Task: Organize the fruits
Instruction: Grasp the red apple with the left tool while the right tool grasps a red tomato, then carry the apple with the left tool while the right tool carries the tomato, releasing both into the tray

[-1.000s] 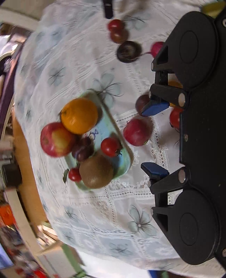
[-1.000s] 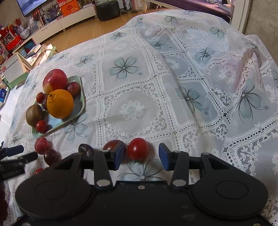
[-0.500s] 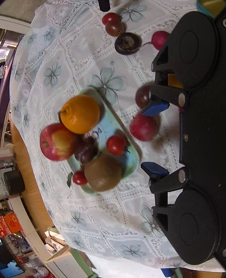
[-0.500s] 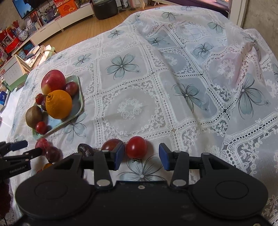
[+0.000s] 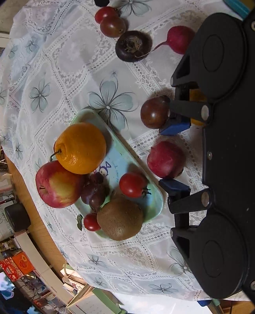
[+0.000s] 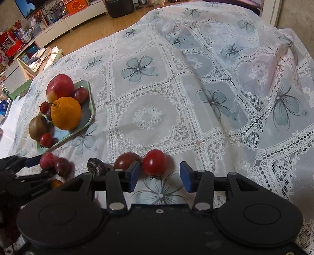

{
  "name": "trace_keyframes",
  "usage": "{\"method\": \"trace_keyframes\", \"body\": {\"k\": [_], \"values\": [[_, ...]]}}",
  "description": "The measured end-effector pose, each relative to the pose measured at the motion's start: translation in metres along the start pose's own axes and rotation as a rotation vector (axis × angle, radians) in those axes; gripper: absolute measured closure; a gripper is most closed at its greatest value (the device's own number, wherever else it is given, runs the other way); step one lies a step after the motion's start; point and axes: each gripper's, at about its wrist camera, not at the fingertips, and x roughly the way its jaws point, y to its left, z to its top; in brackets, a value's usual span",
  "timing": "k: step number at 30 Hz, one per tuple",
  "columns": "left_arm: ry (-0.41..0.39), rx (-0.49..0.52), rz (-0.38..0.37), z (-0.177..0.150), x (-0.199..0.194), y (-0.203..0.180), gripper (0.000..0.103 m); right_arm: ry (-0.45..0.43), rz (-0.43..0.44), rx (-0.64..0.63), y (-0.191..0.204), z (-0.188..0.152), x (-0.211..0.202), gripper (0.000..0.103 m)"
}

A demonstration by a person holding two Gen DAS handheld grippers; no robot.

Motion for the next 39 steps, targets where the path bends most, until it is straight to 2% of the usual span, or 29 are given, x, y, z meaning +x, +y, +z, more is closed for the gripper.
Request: {"method": "trace_keyframes", "body": {"k": [5, 11, 14, 18, 20, 21, 26, 29, 33, 36, 39], "values": [[-0.023, -0.062, 0.01, 0.0, -0.004, 0.003, 0.053, 0.016, -0.019, -0.036, 0.007, -0.002, 0.005, 0.055], [0.017, -0.233, -0.03, -0.003, -0.025, 0.016, 0.053, 0.039, -0.083, -0.055, 0.011, 0.0, 0.019, 0.055], [0.029, -0.273, -0.038, -0.009, -0.042, 0.017, 0.053, 0.055, -0.092, -0.078, 0.018, 0.0, 0.028, 0.055], [0.03, -0.307, -0.061, -0.019, -0.064, 0.017, 0.053, 0.027, -0.144, -0.11, 0.028, 0.003, 0.036, 0.055], [0.038, -0.326, -0.075, -0.025, -0.073, 0.018, 0.053, 0.028, -0.159, -0.132, 0.032, 0.003, 0.04, 0.064], [0.044, -0.333, -0.08, -0.029, -0.076, 0.017, 0.053, 0.033, -0.153, -0.143, 0.032, 0.002, 0.041, 0.072], [0.07, -0.358, -0.094, -0.058, -0.092, 0.015, 0.053, 0.028, -0.14, -0.098, 0.021, 0.003, 0.032, 0.072], [0.084, -0.364, -0.11, -0.078, -0.1, 0.013, 0.053, 0.03, -0.099, -0.04, 0.01, 0.004, 0.025, 0.072], [0.097, -0.367, -0.142, -0.102, -0.113, 0.01, 0.053, -0.02, -0.091, -0.017, 0.005, -0.002, 0.004, 0.072], [0.1, -0.365, -0.146, -0.12, -0.124, 0.008, 0.053, -0.053, -0.046, -0.015, 0.006, -0.015, -0.017, 0.072], [0.083, -0.354, -0.114, -0.135, -0.136, 0.004, 0.053, -0.068, 0.012, -0.027, 0.01, -0.04, -0.041, 0.072]]}}
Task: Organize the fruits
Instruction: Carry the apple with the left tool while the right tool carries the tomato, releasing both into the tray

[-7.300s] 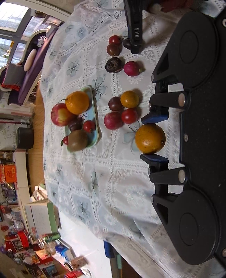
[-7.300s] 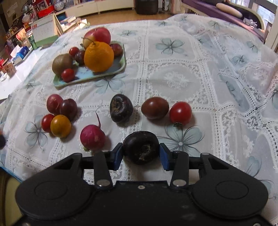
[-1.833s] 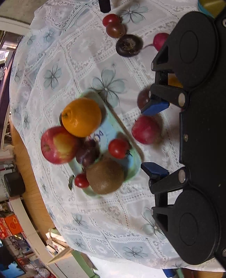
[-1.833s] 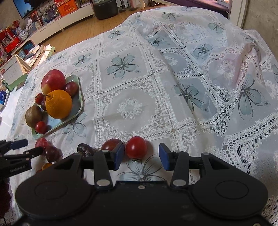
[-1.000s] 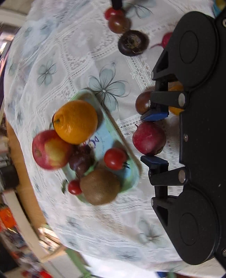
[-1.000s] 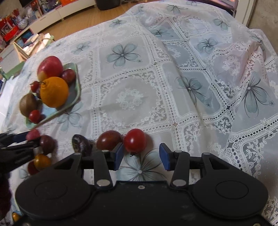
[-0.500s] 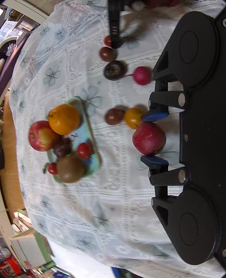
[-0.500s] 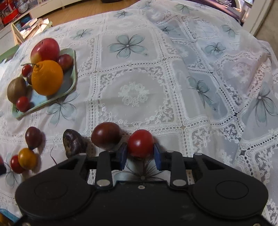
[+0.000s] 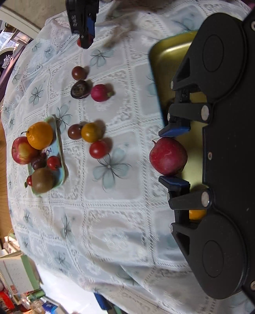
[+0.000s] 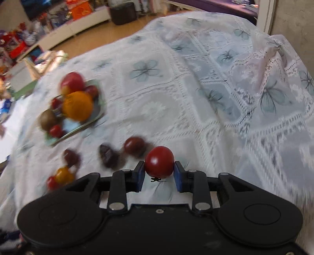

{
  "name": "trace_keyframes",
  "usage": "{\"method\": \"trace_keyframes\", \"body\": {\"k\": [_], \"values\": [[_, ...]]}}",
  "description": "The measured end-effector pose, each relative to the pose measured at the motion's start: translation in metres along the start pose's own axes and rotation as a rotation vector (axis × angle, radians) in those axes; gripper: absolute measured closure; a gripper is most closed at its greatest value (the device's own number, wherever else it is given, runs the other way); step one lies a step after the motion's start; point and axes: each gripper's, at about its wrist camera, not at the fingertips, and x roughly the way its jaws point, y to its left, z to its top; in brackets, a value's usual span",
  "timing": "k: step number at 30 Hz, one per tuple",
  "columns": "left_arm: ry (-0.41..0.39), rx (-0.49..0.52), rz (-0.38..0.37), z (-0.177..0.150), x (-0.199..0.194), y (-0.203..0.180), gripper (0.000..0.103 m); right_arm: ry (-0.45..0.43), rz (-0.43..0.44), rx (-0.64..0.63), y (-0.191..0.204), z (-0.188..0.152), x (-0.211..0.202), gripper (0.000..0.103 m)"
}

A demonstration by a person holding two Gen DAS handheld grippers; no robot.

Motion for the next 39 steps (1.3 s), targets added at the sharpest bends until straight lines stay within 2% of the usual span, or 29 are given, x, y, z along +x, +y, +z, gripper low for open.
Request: {"method": "trace_keyframes", "body": {"k": [3, 8, 13, 16, 19, 26, 39], "values": [[-0.012, -0.018, 0.02, -0.015, -0.006, 0.003, 0.053, 0.007, 0.042, -0.057, 0.014, -0.029, -0.021, 0.071], [-0.033, -0.094, -0.003, -0.037, -0.013, 0.006, 0.053, 0.044, 0.094, -0.209, 0.04, -0.077, -0.053, 0.071], [-0.068, -0.129, 0.025, -0.054, -0.016, 0.002, 0.053, 0.115, 0.162, -0.276, 0.057, -0.109, -0.065, 0.071], [-0.06, -0.136, 0.031, -0.059, -0.014, 0.004, 0.053, 0.147, 0.169, -0.322, 0.067, -0.124, -0.067, 0.071], [-0.042, -0.141, 0.033, -0.062, -0.011, 0.006, 0.053, 0.165, 0.167, -0.356, 0.074, -0.132, -0.064, 0.071], [-0.02, -0.141, 0.035, -0.064, -0.006, 0.007, 0.053, 0.214, 0.162, -0.346, 0.071, -0.132, -0.053, 0.068], [-0.033, -0.13, 0.052, -0.065, -0.013, 0.006, 0.051, 0.203, 0.168, -0.338, 0.071, -0.13, -0.055, 0.068]]}}
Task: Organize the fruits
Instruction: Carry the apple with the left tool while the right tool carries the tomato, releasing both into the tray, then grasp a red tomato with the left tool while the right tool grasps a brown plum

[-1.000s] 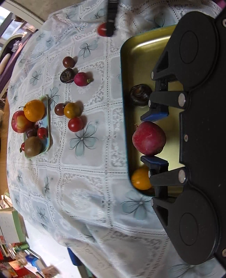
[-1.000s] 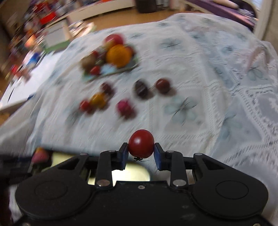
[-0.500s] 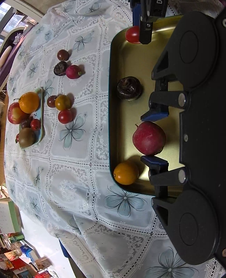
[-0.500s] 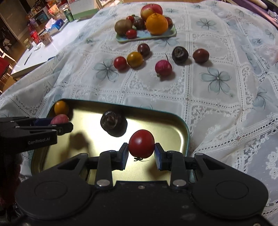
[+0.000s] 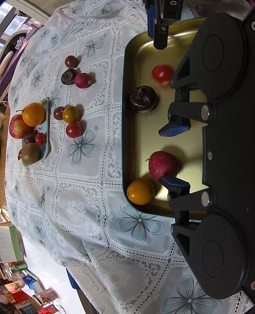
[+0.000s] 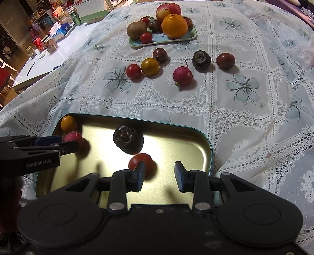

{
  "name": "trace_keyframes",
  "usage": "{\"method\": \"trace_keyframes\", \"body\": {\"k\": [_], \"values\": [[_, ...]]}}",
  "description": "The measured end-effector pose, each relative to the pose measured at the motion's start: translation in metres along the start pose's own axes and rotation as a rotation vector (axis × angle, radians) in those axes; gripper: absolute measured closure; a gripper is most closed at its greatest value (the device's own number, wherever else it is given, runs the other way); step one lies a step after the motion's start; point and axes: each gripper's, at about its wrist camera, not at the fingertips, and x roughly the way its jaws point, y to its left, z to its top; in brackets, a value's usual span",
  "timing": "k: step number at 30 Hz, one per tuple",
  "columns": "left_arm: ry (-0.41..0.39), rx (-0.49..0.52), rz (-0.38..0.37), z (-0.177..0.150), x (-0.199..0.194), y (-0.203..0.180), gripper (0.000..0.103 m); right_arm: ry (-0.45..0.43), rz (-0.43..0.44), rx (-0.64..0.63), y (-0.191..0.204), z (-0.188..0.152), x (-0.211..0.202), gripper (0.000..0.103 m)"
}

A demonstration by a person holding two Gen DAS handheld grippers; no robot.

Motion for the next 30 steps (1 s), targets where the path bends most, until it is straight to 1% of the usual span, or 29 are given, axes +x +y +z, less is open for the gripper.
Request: {"method": "trace_keyframes", "body": {"k": [2, 10, 15, 18, 22, 24, 27, 30], "values": [[0.009, -0.001, -0.004, 0.0, 0.002, 0.0, 0.051, 0.005, -0.003, 0.008, -0.001, 0.001, 0.001, 0.068], [-0.004, 0.0, 0.003, 0.001, 0.001, -0.001, 0.051, 0.007, -0.007, 0.015, -0.003, 0.003, 0.004, 0.068], [0.003, -0.006, 0.003, 0.002, 0.002, -0.001, 0.051, 0.023, -0.006, -0.001, 0.001, 0.002, 0.008, 0.068], [-0.01, 0.0, 0.005, 0.002, -0.001, -0.001, 0.051, 0.021, -0.012, -0.014, 0.005, 0.002, 0.008, 0.068], [-0.028, -0.005, 0.005, 0.005, -0.005, 0.0, 0.051, 0.065, 0.006, -0.058, 0.01, -0.003, 0.005, 0.068], [-0.033, -0.001, 0.01, 0.007, -0.005, -0.001, 0.051, 0.081, -0.011, -0.083, 0.011, -0.007, 0.004, 0.068], [-0.032, 0.013, 0.015, 0.01, -0.002, -0.004, 0.051, 0.081, -0.027, -0.073, 0.008, -0.008, 0.003, 0.068], [-0.036, 0.032, 0.015, 0.018, 0.0, -0.008, 0.051, 0.053, -0.02, -0.036, 0.0, 0.002, -0.001, 0.068]]}}
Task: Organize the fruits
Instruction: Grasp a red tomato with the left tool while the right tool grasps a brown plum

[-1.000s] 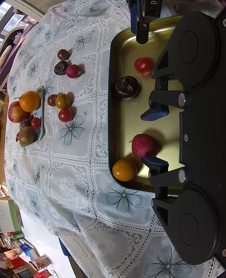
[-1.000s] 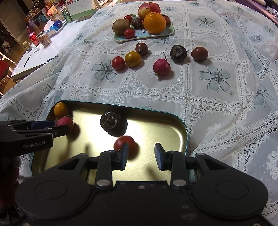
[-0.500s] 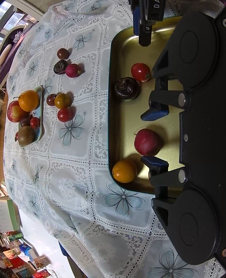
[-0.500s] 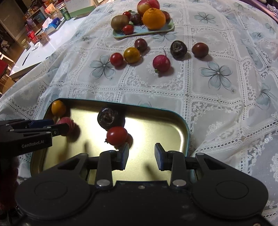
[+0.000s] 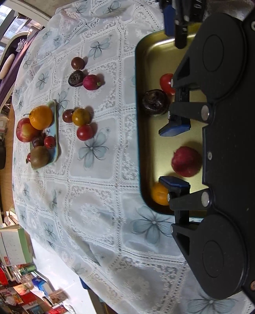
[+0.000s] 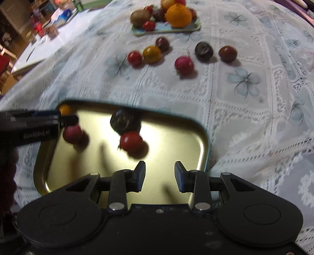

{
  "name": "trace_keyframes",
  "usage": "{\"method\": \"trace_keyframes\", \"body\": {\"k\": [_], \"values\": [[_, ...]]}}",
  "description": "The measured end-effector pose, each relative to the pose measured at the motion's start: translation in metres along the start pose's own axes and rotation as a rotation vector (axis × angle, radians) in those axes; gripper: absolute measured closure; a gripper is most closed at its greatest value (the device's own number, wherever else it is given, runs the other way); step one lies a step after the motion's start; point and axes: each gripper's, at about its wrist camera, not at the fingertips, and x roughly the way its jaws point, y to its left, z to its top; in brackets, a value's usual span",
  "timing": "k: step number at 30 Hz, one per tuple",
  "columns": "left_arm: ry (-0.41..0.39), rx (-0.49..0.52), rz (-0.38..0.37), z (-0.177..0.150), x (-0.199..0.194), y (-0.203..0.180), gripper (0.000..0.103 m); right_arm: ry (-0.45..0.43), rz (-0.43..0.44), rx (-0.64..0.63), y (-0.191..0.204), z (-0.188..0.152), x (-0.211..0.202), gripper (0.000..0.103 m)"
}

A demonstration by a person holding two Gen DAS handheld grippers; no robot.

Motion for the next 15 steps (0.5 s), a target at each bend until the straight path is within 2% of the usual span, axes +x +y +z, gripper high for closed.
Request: {"method": "trace_keyframes", "body": {"k": [9, 15], "values": [[-0.049, 0.035, 0.013, 0.061, 0.013, -0.008, 0.051, -0.201, -0.032, 0.177, -0.053, 0.081, -0.006, 0.067], [-0.078, 0.045, 0.008, 0.095, 0.027, -0.013, 0.051, -0.279, -0.137, 0.3, -0.095, 0.134, 0.018, 0.065]]}}
